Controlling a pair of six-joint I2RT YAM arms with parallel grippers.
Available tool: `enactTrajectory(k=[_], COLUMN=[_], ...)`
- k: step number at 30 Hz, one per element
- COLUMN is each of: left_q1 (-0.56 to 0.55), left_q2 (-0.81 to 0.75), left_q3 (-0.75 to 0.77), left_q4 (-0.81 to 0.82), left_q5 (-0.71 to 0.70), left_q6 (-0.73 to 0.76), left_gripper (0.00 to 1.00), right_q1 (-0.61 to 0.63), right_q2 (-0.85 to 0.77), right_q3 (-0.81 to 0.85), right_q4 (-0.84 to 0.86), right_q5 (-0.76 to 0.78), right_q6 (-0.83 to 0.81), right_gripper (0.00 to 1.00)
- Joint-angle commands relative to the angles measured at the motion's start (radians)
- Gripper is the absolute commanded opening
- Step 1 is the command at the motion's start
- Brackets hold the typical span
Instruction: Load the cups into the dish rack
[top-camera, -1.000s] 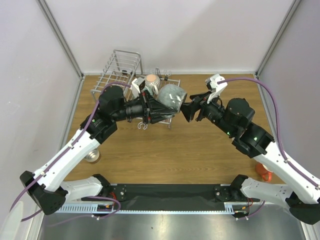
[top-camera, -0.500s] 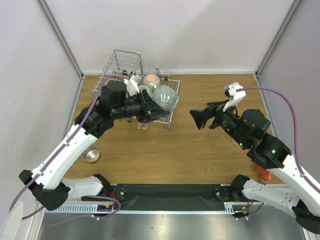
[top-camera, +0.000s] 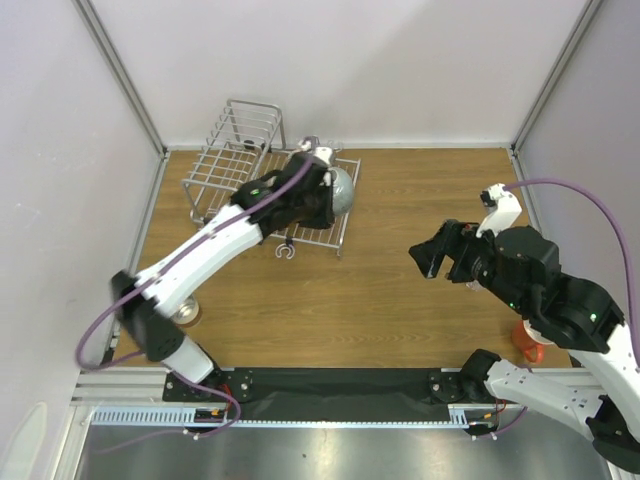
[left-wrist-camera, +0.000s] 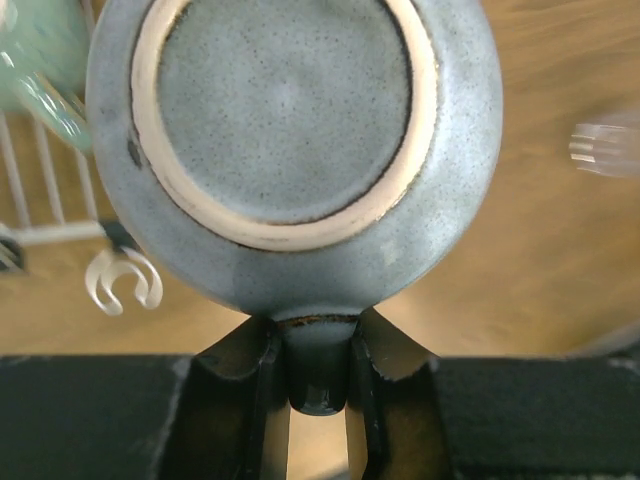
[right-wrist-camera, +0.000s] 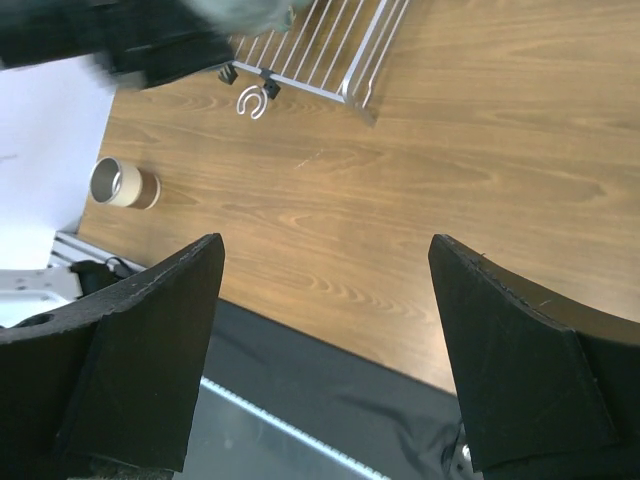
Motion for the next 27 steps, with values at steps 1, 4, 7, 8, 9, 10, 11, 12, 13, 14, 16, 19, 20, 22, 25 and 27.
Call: enactTrajectory(k=[1,4,7,8,9,10,11,12,13,14,16,19,20,22,25,27], left_q1=[0.006,0.027,0.072,0.079,0.082,0.085,0.095,0.101,0.107,0.122,0.135,0.162,0.173,0.178,0.187,0.188], left_q2=[0.119,0.257,0.37,0.395,0.415,0.441,0.481,0.504,0.521,0.547,0.567,0.602,0.616,0.631,0.658,0.677], left_q3=[0.171,0.297,0.392,0.431,0.448,0.461,0.5,0.52,0.538,0.558,0.58,0.604,0.61,0.61,0.603,0.601], left_q4=[0.107,0.099,0.09,0.095,0.099,0.105,0.11,0.107,0.107,0.121,0.129,0.138,0.142,0.15,0.194,0.216], left_q5=[-0.183,-0.197,-0.172,-0.18,-0.188,-0.188,-0.186,-0.183,-0.178,-0.16,-0.142,-0.114,-0.109,-0.099,-0.053,-0.057], left_q6=[0.191,0.235,0.212,0.217,0.237,0.246,0.252,0.255,0.254,0.252,0.254,0.254,0.252,0.255,0.257,0.255], left_gripper=[0.0,0.0,0.0,0.0,0.0,0.0,0.0,0.0,0.0,0.0,0.0,0.0,0.0,0.0,0.0,0.0], right_q1=[-0.008,-0.014,-0.025,-0.028,-0.029,-0.031,-0.031,-0.035,-0.037,-0.038,-0.043,-0.055,-0.06,-0.083,-0.133,-0.173], right_q2=[0.011,0.028,0.056,0.061,0.067,0.07,0.071,0.073,0.074,0.079,0.084,0.09,0.093,0.096,0.11,0.125], right_q3=[0.083,0.116,0.174,0.191,0.215,0.22,0.224,0.228,0.229,0.232,0.232,0.234,0.234,0.235,0.24,0.24], right_q4=[-0.111,-0.137,-0.168,-0.177,-0.185,-0.188,-0.188,-0.183,-0.183,-0.185,-0.194,-0.201,-0.201,-0.195,-0.18,-0.169], right_q5=[0.033,0.061,0.082,0.094,0.11,0.14,0.156,0.167,0.17,0.168,0.185,0.202,0.2,0.2,0.165,0.106], right_q6=[0.05,0.034,0.005,-0.015,-0.022,-0.03,-0.036,-0.05,-0.056,-0.062,-0.072,-0.082,-0.087,-0.105,-0.134,-0.151], right_gripper=[0.89,0.9,0.91,0.91,0.92,0.93,0.93,0.94,0.94,0.94,0.94,0.95,0.95,0.96,0.96,0.96])
